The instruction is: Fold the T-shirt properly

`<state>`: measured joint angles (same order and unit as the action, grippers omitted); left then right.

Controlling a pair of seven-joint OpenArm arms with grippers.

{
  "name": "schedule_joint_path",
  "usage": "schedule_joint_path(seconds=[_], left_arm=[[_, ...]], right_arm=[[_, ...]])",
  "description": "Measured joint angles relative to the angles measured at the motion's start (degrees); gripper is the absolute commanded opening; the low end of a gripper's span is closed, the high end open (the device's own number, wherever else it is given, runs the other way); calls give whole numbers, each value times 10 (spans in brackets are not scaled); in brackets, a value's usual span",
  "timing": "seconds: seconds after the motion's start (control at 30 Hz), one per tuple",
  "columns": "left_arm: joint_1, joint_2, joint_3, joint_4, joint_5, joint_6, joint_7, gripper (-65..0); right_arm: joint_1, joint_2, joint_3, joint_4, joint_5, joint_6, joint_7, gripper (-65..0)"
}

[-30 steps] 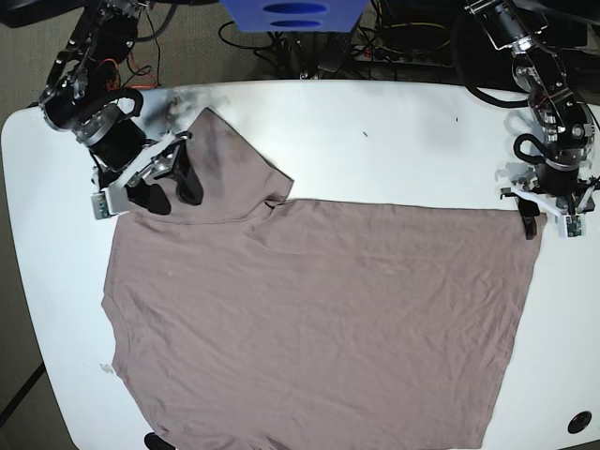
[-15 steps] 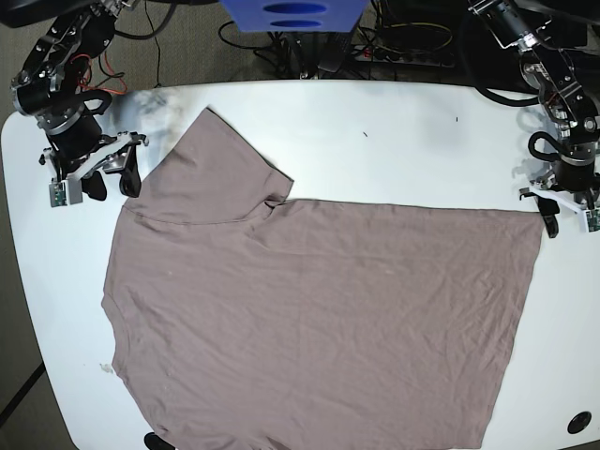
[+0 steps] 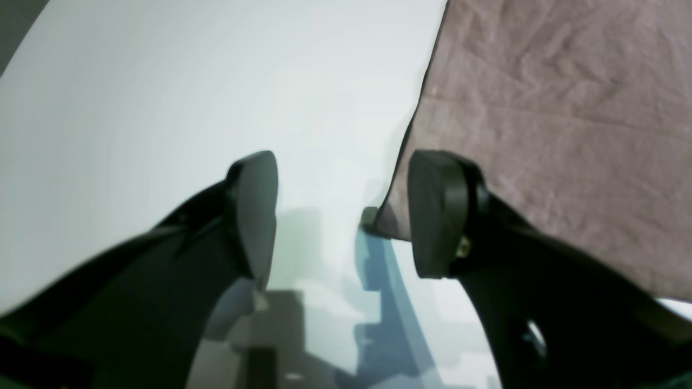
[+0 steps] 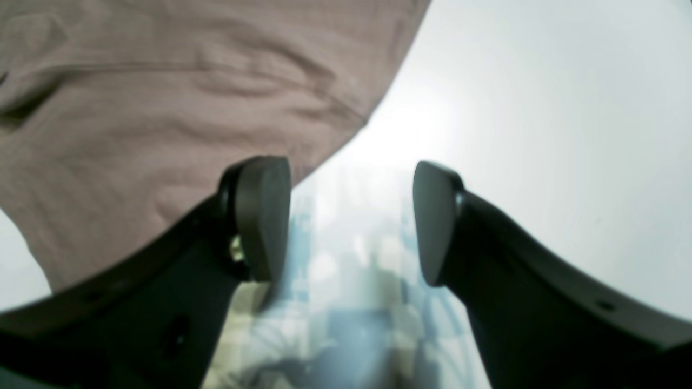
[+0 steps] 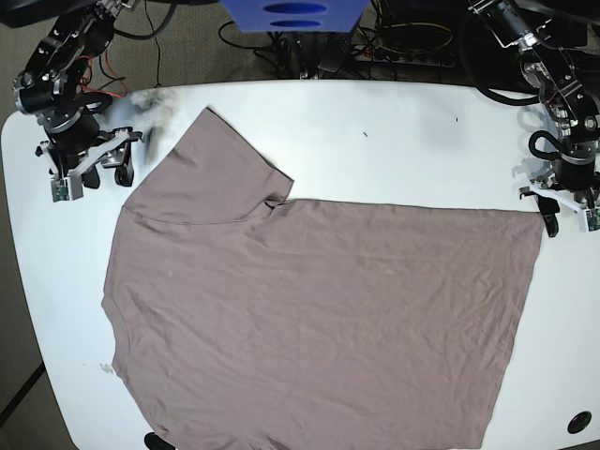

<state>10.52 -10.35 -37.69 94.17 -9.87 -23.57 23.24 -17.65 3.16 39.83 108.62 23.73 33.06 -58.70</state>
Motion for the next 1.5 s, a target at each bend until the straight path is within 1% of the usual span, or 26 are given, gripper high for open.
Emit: schedule_joint_path(seconds=[0.27, 0.47, 0.8, 0.9, 1.03, 1.07, 1.13, 1.2, 1.27, 1.3, 1.37, 1.4, 1.43, 1.5], left_arm=[[0, 0, 0, 0, 0, 0, 0, -291], [0, 0, 0, 0, 0, 0, 0, -291], [0, -1, 0, 0, 2, 0, 0, -288], [0, -2, 0, 0, 2, 0, 0, -288], [0, -1, 0, 0, 2, 0, 0, -288], [0, -1, 0, -1, 2, 0, 0, -288], [0, -1, 0, 0, 2, 0, 0, -288], [2, -2, 0, 0, 2, 0, 0, -288], [7, -2, 0, 0, 2, 0, -1, -288], [8, -2, 0, -1, 2, 0, 0, -289], [11, -1, 0, -1, 2, 0, 1, -289], [11, -2, 0, -1, 2, 0, 2, -289], [11, -2, 0, -1, 2, 0, 2, -289], [10, -2, 0, -1, 2, 0, 2, -291]], right_arm=[[0, -1, -1, -55, 0, 0, -5, -305], [2, -7, -4, -71, 4, 2, -5, -305], [6, -30, -72, -70, 14, 3, 6, -305], [7, -38, -94, -70, 16, 7, 8, -305], [7, -44, -104, -70, 17, 9, 11, -310], [7, -45, -104, -70, 17, 8, 10, -318], [7, -46, -104, -70, 17, 8, 12, -367], [7, -46, -104, -70, 16, 8, 12, -482], [7, -47, -104, -70, 14, 8, 9, -631], [7, -47, -104, -70, 14, 5, 7, -650], [6, -47, -104, -71, 13, 3, 5, -650], [5, -48, -104, -72, 14, 2, 5, -636], [5, -48, -104, -72, 14, 3, 5, -650], [5, -48, -105, -72, 14, 3, 5, -650]])
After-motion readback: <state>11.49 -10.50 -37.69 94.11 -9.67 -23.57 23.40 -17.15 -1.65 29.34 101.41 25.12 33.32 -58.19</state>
